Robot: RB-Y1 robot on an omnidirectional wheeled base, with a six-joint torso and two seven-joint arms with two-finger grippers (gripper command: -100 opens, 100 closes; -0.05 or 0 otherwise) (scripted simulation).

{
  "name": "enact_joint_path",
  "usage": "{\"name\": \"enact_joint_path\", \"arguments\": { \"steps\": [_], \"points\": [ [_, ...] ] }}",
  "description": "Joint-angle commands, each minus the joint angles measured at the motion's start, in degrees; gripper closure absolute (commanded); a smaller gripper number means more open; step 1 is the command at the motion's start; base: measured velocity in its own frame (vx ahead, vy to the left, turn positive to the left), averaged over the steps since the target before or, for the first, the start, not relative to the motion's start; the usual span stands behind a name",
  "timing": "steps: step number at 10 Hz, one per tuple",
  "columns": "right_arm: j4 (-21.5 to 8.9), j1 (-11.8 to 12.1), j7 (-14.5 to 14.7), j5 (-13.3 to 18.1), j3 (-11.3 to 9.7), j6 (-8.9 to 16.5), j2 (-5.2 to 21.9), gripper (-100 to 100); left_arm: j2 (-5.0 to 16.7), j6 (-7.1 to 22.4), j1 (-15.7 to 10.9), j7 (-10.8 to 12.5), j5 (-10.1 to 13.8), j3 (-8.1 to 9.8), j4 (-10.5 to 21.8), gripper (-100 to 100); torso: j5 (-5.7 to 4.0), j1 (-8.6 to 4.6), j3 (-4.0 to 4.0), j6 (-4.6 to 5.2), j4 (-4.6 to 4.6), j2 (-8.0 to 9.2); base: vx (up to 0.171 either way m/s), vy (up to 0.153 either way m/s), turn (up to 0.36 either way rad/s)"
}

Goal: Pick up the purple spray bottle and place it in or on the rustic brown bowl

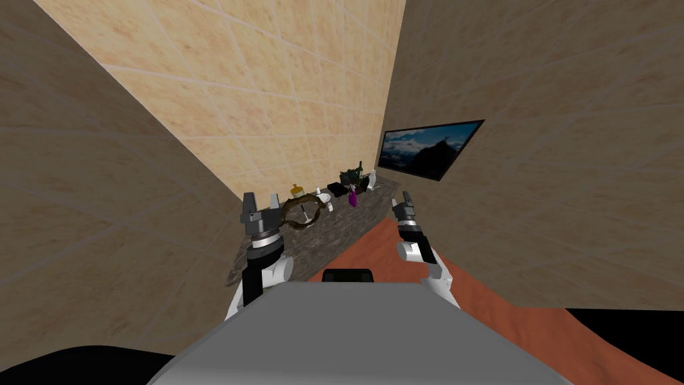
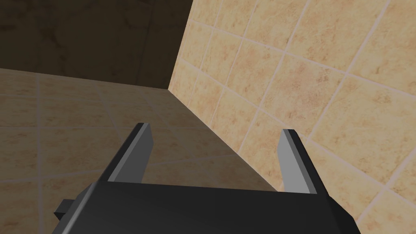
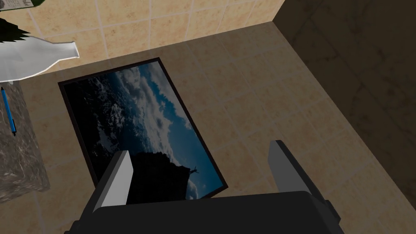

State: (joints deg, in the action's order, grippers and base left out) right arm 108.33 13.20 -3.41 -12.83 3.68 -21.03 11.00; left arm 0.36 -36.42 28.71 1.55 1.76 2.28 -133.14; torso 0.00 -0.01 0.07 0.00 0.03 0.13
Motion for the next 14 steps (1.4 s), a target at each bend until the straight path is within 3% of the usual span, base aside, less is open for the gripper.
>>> {"name": "enact_joint_path", "arguments": {
  "steps": [1, 3, 4, 5, 6, 7, 8, 9, 10, 11, 12, 13, 14],
  "points": [
    [-1.59, -0.97, -0.30, -0.92, 0.14, 0.22, 0.14, -100, 0.00, 0.00, 0.00, 0.00, 0.00, 0.00, 0.00, 0, 0.00, 0.00, 0.00, 0.00, 0.00, 0.00, -0.029, -0.001, 0.033],
    [-5.45, -5.06, -1.47, -4.64, 0.82, 2.20, 0.33, -100, 0.00, 0.00, 0.00, 0.00, 0.00, 0.00, 0.00, 0, 0.00, 0.02, 0.00, 0.00, 0.00, 0.00, -0.052, 0.004, 0.083],
    [-6.58, -5.06, -1.47, -4.64, 0.82, 2.20, 0.33, -100, 0.00, 0.00, 0.00, 0.00, 0.00, 0.00, 0.00, 0, 0.00, 0.01, 0.03, 0.00, 0.01, 0.05, -0.050, -0.001, 0.039],
    [-8.36, -7.23, -2.18, -6.51, 1.13, 3.29, 0.37, -100, 0.00, 0.00, 0.00, 0.00, 0.00, 0.00, 0.00, 0, 0.00, 0.00, 0.03, 0.02, 0.01, 0.05, -0.048, 0.006, 0.073],
    [-9.20, -7.23, -2.18, -6.51, 1.13, 3.29, 0.37, -100, 0.00, 0.00, 0.00, 0.00, 0.00, 0.00, 0.00, 0, 0.01, 0.02, 0.02, 0.00, 0.01, 0.04, -0.039, -0.001, 0.043],
    [-11.16, -9.46, -2.99, -8.37, 1.42, 4.44, 0.38, -100, 0.00, 0.00, 0.00, 0.00, 0.00, 0.00, 0.00, 0, 0.00, 0.00, 0.01, 0.02, 0.00, 0.02, -0.053, -0.006, 0.093],
    [-11.91, -9.46, -2.99, -8.37, 1.42, 4.44, 0.38, -100, 0.00, 0.00, 0.00, 0.00, 0.00, 0.00, 0.00, 0, 0.00, -0.01, 0.02, 0.00, 0.01, 0.03, -0.043, -0.005, 0.044],
    [-14.04, -11.77, -3.89, -10.21, 1.69, 5.65, 0.38, -100, 0.00, 0.00, 0.00, 0.00, 0.00, 0.00, 0.00, 0, 0.00, -0.02, 0.02, 0.03, 0.01, 0.02, -0.041, -0.001, 0.078],
    [-14.67, -11.77, -3.89, -10.21, 1.69, 5.65, 0.38, -100, 0.00, 0.00, 0.00, 0.00, 0.00, 0.00, 0.00, 0, 0.00, -0.01, 0.01, 0.00, 0.00, 0.01, -0.032, -0.003, 0.049],
    [-17.06, -14.14, -4.89, -12.02, 1.93, 6.92, 0.36, -100, 0.00, 0.00, 0.00, 0.00, 0.00, 0.00, 0.00, 0, 0.00, -0.02, -0.01, 0.03, 0.00, -0.01, -0.047, -0.008, 0.109],
    [-17.49, -14.14, -4.89, -12.02, 1.93, 6.92, 0.36, -100, 0.00, 0.00, 0.00, 0.00, 0.00, 0.00, 0.00, 0, 0.00, -0.02, 0.01, 0.00, 0.00, 0.01, -0.040, -0.008, 0.049],
    [-19.51, -16.51, -6.00, -13.80, 2.16, 8.23, 0.34, -100, 0.00, 0.00, 0.00, 0.00, 0.00, 0.00, 0.00, 0, 0.00, -0.03, 0.01, 0.03, 0.00, 0.01, -0.045, -0.009, 0.089],
    [-20.35, -16.57, -6.00, -13.80, 2.16, 8.23, 0.34, -100, 0.00, 0.00, 0.00, 0.00, 0.00, 0.00, 0.00, 0, 0.00, -0.03, 0.01, 0.00, 0.01, 0.01, -0.033, -0.012, 0.049]
  ]
}}
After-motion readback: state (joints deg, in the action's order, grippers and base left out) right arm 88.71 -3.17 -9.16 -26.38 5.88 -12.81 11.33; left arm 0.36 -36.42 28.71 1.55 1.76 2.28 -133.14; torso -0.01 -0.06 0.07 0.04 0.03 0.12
